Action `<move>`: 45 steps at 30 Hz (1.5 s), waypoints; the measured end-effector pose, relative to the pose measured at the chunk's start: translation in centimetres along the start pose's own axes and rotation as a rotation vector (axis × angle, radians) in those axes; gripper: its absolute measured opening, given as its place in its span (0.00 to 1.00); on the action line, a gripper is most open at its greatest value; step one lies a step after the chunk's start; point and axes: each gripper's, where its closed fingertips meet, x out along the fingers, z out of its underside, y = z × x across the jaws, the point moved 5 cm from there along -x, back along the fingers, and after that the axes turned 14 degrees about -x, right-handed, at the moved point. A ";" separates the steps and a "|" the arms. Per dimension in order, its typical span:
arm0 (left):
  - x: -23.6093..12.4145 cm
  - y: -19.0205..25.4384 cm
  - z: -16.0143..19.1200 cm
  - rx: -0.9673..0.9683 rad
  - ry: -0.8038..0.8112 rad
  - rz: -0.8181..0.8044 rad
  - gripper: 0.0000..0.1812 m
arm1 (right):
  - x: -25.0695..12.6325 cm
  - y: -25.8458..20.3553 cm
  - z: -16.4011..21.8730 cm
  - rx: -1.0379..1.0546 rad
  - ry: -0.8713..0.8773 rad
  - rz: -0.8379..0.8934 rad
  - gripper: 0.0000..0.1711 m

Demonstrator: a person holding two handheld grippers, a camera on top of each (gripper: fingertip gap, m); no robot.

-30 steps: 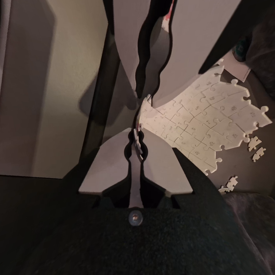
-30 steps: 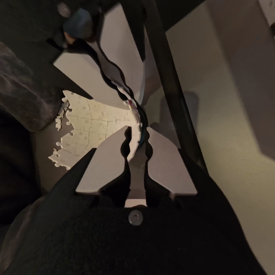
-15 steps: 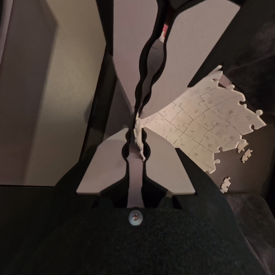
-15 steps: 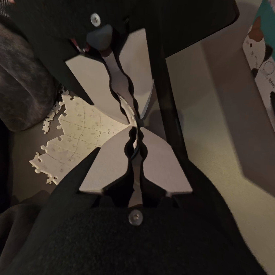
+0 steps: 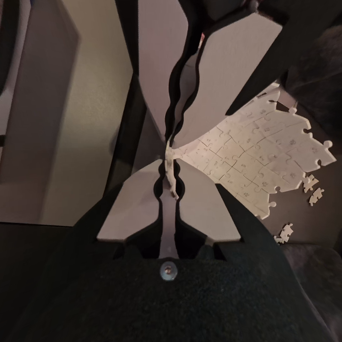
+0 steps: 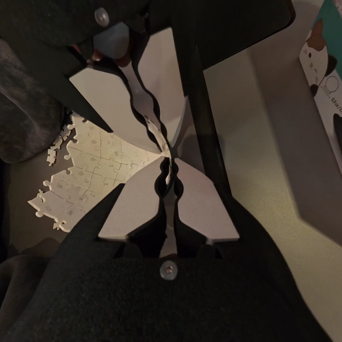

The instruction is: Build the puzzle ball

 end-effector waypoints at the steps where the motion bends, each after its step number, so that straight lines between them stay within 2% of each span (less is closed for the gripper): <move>1: 0.1 -0.1 0.0 -0.001 -0.002 -0.003 0.04 | 0.0 0.0 0.0 -0.001 -0.005 0.001 0.02; 19: 0.4 0.2 0.1 0.019 -0.023 0.012 0.02 | 0.2 -0.3 0.3 -0.016 -0.029 -0.006 0.02; 22: 0.6 0.3 0.3 0.017 -0.030 0.035 0.02 | 0.4 -0.6 0.8 0.029 -0.053 -0.056 0.07; 25: 0.8 0.2 0.3 0.001 -0.029 0.058 0.02 | 0.7 -0.6 1.0 0.016 -0.081 -0.052 0.03; 30: 0.4 0.0 0.3 -0.012 -0.017 0.041 0.02 | 0.7 -0.4 0.7 0.026 -0.090 -0.025 0.02; 36: -0.5 -0.3 0.6 -0.021 -0.006 -0.019 0.07 | 0.7 -0.6 -0.1 0.009 -0.088 -0.003 0.01; 39: -1.4 -0.1 0.4 -0.040 0.022 0.001 0.12 | 0.7 -0.5 0.1 -0.013 -0.115 0.030 0.02; 42: -2.2 0.1 -0.1 -0.071 0.072 0.025 0.13 | 0.7 -0.4 0.0 -0.020 -0.110 0.035 0.02; 45: -2.0 -0.1 0.3 -0.111 0.033 0.013 0.13 | 0.7 -0.3 0.0 -0.028 -0.103 0.036 0.02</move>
